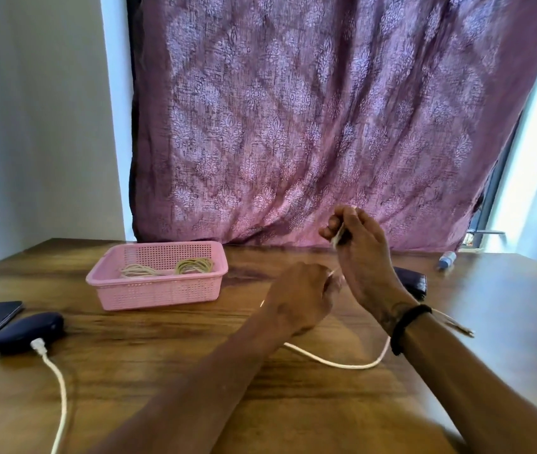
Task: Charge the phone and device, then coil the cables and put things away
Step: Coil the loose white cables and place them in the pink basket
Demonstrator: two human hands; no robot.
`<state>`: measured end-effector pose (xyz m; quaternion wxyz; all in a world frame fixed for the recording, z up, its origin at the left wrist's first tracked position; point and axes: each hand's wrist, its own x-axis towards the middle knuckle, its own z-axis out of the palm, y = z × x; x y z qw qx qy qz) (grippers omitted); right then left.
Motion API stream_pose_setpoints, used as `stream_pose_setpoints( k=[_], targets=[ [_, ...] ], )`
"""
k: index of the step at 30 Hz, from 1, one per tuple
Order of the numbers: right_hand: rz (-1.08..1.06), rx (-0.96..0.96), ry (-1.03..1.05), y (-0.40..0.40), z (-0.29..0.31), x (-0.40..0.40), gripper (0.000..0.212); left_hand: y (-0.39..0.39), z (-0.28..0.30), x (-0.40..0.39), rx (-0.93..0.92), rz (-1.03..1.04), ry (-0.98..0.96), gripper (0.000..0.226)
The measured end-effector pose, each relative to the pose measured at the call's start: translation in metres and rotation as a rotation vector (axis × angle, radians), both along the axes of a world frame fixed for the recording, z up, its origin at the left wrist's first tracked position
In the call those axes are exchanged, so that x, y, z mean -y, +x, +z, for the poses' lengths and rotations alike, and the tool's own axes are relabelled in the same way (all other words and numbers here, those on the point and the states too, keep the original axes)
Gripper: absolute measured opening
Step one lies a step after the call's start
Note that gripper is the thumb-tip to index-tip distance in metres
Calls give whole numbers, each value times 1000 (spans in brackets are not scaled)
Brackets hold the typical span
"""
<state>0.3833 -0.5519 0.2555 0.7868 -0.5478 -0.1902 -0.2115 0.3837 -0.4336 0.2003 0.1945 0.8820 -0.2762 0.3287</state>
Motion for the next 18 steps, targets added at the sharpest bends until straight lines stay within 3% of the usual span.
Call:
stream_pose_setpoints(
  k=[2,4,9,11,13,16,18],
  targets=[
    [-370,120,-402,4,-5,12,25,3,6,-5,100,76,6,41],
    [-519,226,-682,4,-10,14,25,5,14,-17,153,177,-23,37],
    [-501,319,-1102,-2,-25,0,23,3,32,-47,123,264,-192,27],
    [-432,246,-1173,-9,-24,-9,25,5,39,-57,111,304,-282,20],
    [-195,75,-1091,-17,-20,-19,34,5,41,-62,124,392,-338,24],
    [340,-214,-707,-31,-10,-34,32,7,38,-60,56,415,-458,39],
    [669,-318,-413,-37,-3,-37,27,4,38,-58,-85,278,-589,44]
  ],
)
